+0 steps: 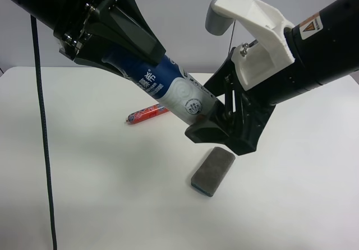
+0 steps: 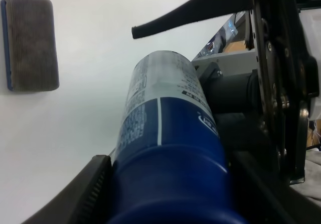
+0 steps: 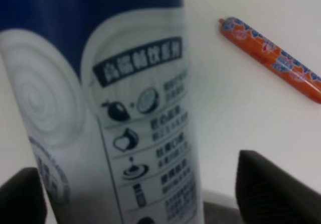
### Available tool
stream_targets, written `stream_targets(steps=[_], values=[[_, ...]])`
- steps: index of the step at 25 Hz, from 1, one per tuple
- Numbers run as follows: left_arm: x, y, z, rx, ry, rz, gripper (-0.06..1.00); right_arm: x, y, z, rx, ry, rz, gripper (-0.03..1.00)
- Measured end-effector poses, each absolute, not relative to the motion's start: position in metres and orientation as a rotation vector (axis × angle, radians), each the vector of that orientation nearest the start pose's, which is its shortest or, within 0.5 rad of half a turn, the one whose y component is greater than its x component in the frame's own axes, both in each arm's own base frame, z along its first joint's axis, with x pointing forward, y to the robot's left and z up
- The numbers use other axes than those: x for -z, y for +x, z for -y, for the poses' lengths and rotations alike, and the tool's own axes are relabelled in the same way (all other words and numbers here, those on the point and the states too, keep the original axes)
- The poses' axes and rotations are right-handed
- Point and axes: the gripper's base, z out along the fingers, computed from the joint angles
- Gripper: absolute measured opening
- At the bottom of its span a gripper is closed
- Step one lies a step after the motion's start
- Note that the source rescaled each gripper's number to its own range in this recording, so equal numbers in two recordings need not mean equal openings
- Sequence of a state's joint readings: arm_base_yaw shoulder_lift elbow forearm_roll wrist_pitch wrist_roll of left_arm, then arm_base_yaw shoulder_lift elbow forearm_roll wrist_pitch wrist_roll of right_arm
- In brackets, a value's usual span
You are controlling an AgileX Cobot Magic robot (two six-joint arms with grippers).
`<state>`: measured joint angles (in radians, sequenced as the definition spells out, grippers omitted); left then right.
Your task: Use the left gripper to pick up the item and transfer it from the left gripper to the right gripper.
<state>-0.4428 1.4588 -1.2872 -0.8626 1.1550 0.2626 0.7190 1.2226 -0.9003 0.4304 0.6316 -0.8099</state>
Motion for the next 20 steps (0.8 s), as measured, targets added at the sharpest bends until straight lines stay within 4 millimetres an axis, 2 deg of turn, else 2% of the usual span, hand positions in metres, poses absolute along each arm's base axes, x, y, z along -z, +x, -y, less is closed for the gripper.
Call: stream_targets(steps=[7, 20], values=[[-0.3518, 0.2357, 0.1817, 1.224, 0.620, -2.570, 0.00, -0.2998, 0.1721, -0.1809, -0.423, -1.434, -1.929, 0.00], [-0.3520, 0.2360, 0.1819, 1.220, 0.634, -2.556, 0.00, -0.2999, 0.1722, -0.1809, -0.419, -1.439, -1.924, 0.00]])
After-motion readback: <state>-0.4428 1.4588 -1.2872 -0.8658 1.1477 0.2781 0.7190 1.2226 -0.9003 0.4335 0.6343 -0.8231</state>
